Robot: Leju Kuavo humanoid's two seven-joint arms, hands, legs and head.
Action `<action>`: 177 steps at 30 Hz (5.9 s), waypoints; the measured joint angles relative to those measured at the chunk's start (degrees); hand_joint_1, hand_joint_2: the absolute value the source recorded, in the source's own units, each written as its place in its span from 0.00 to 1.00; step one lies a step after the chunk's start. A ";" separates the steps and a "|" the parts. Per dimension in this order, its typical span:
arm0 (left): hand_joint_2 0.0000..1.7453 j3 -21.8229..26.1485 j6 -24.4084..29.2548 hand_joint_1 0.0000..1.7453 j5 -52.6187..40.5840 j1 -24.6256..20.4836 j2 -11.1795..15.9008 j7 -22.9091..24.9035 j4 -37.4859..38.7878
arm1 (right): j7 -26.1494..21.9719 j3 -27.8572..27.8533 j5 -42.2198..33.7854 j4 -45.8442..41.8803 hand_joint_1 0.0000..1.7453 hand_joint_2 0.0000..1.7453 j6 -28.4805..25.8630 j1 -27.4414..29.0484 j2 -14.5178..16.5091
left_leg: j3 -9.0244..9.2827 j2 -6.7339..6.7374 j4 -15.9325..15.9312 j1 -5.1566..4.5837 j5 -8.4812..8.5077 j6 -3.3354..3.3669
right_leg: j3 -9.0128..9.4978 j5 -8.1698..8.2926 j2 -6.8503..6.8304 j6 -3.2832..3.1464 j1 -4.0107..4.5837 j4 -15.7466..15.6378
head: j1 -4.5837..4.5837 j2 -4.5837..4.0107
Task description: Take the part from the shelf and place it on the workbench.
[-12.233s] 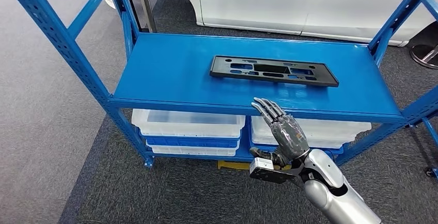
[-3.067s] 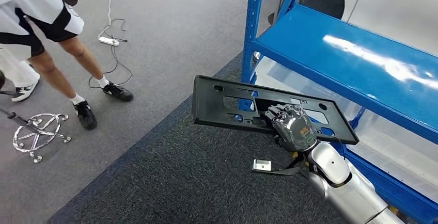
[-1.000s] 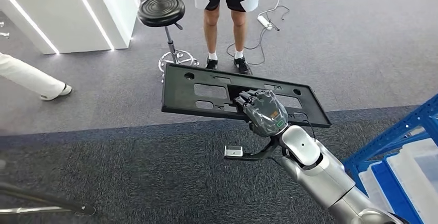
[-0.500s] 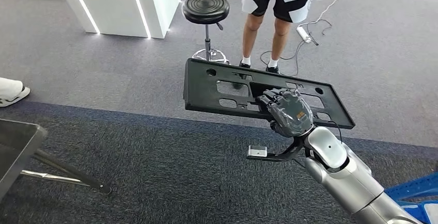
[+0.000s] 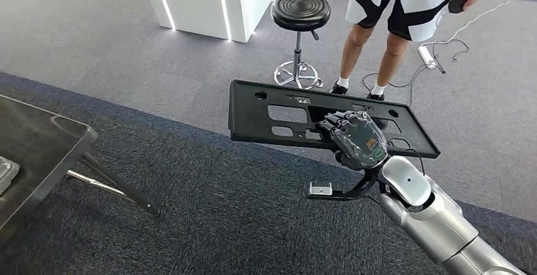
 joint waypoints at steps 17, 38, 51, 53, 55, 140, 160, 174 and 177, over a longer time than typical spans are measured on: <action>1.00 -0.30 0.73 0.00 -1.69 -0.49 -1.04 -0.11 0.00 | 0.34 -0.07 -1.60 -2.02 1.00 1.00 1.69 -0.40 -3.29 | 8.09 -0.52 -14.91 -1.17 6.65 3.92 | -5.84 -7.24 0.53 2.19 -0.20 13.75 | 0.10 0.00; 1.00 1.30 0.36 0.00 0.26 -0.29 2.20 3.16 0.01 | 4.54 8.65 -0.61 4.04 1.00 1.00 8.02 -13.83 11.19 | 4.53 4.83 -10.89 -0.32 6.48 0.35 | 0.76 -1.02 -5.73 0.71 0.24 -0.26 | -0.11 -0.01; 1.00 2.32 -9.32 0.00 1.65 0.68 2.53 -3.39 0.01 | 2.54 5.15 -3.93 0.29 1.00 1.00 3.63 -5.93 -3.10 | 7.71 -4.38 -12.91 -0.40 5.47 3.07 | -5.62 -0.15 2.00 1.86 0.22 6.99 | -0.05 -0.01; 1.00 2.86 -10.58 0.00 2.27 0.90 2.50 -3.98 0.02 | 2.15 3.64 -3.51 0.02 1.00 1.00 3.39 -5.05 -4.10 | 7.61 -5.64 -12.57 -0.40 5.08 2.71 | -3.14 2.61 4.28 1.55 0.11 0.64 | -0.06 -0.01; 1.00 3.41 -11.38 0.00 2.95 1.10 2.47 -4.29 0.02 | 2.00 2.29 -3.00 0.16 1.00 1.00 3.33 -4.61 -4.61 | 7.27 -6.84 -12.54 -0.22 4.94 2.15 | -2.40 2.53 4.67 1.35 0.18 -0.85 | -0.06 0.00; 1.00 -2.20 -19.46 0.00 4.63 3.47 10.31 -13.97 7.33 | 7.97 18.04 0.67 22.14 1.00 1.00 12.39 -24.82 23.92 | 8.48 0.64 -14.57 0.80 5.53 2.09 | -6.39 -5.05 0.45 2.36 -0.29 12.09 | -0.40 -0.01; 1.00 -2.15 -19.81 0.00 4.34 4.02 10.40 -14.60 7.16 | 7.58 19.01 -0.69 22.71 1.00 1.00 13.33 -25.89 23.79 | 5.46 1.18 -12.16 1.43 7.39 -1.87 | 4.38 -2.15 0.24 1.08 -0.07 -2.65 | -0.46 -0.01; 1.00 -3.13 -19.88 0.00 2.28 3.60 10.28 -14.86 7.03 | 8.52 21.08 -0.47 22.92 1.00 1.00 13.39 -25.42 25.11 | 10.20 0.03 -12.95 -0.53 3.06 1.75 | -3.70 2.67 0.41 -2.05 2.01 2.30 | -0.57 0.00; 1.00 -3.19 -19.83 0.00 2.06 3.39 10.14 -14.92 7.01 | 8.78 21.21 -0.43 23.14 1.00 1.00 13.15 -25.46 25.13 | 10.50 0.01 -13.41 -0.28 2.73 1.12 | -2.30 3.00 0.45 -3.16 2.60 -1.08 | -0.63 -0.01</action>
